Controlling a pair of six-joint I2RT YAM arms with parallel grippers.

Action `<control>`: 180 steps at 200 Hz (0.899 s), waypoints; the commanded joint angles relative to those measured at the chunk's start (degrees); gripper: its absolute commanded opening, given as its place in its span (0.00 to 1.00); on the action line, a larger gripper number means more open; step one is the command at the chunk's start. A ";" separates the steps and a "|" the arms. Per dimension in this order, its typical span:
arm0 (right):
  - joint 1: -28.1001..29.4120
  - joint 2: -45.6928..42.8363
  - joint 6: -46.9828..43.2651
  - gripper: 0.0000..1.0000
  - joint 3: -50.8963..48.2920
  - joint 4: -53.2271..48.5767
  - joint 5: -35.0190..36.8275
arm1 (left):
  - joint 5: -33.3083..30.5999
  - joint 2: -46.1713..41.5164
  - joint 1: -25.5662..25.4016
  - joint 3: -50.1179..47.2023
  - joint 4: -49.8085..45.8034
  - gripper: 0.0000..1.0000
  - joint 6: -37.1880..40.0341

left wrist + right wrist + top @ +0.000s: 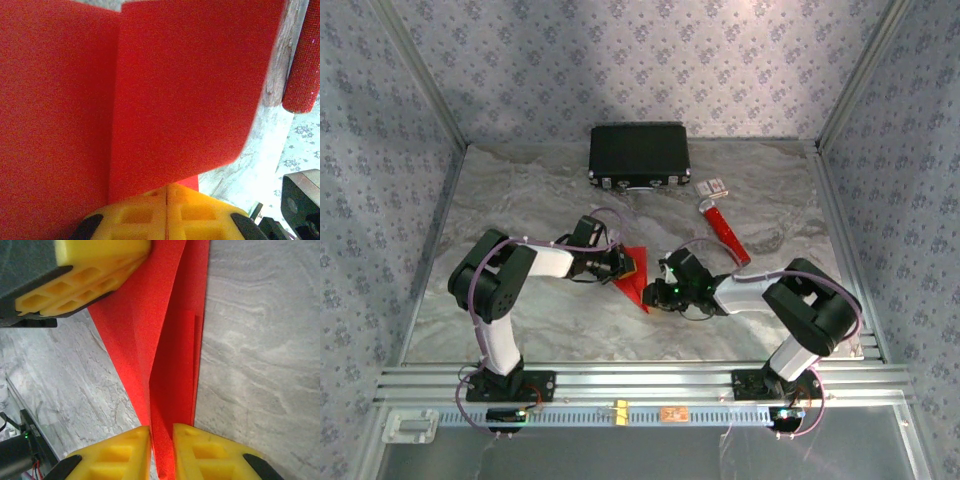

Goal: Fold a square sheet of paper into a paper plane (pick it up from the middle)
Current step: Fourth fold the wing at the center of the table.

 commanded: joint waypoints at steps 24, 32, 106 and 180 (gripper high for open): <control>0.78 -0.64 -0.07 0.12 -1.12 -6.90 0.66 | -1.07 1.87 -0.70 -0.80 -3.87 0.07 0.02; 0.80 -0.62 0.85 0.10 -1.77 -5.52 0.34 | -0.98 1.87 -0.70 -0.88 -3.86 0.07 0.02; 0.97 -2.51 4.09 0.13 -4.02 -5.08 -0.15 | -1.77 2.04 -0.68 -1.15 -3.94 0.07 -0.23; 1.57 -2.38 3.34 0.08 -3.87 -5.76 -2.21 | -1.89 2.17 -0.69 -1.26 -3.86 0.07 -0.42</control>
